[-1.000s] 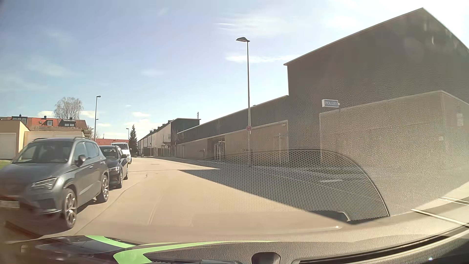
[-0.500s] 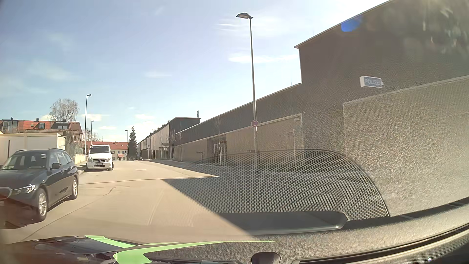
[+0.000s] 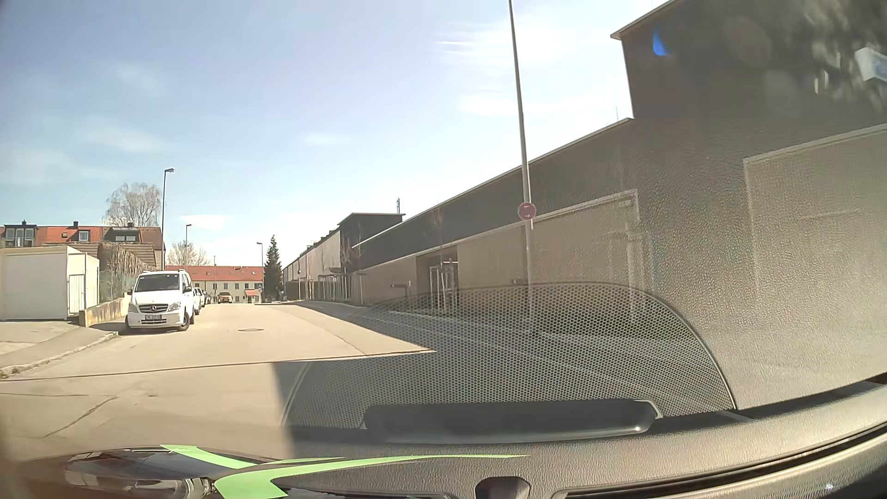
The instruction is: Follow the waypoints while adhering to traffic rules and regulations
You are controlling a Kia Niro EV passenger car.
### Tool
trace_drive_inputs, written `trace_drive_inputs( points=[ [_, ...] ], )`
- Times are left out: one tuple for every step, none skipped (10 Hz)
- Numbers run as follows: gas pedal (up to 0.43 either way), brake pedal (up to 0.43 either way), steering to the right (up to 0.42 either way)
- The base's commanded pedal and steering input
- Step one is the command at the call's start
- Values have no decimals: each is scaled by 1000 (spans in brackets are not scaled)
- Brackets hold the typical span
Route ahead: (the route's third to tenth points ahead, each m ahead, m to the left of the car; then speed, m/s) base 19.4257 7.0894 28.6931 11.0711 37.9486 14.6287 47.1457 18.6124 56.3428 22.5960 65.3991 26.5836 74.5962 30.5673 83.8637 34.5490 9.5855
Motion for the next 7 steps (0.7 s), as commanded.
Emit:
trace_drive_inputs(
  points=[
    [197,0,-84],
    [197,0,-88],
    [197,0,-90],
    [197,0,-92],
    [197,0,-94],
    [197,0,-98],
    [197,0,-99]
  ],
)
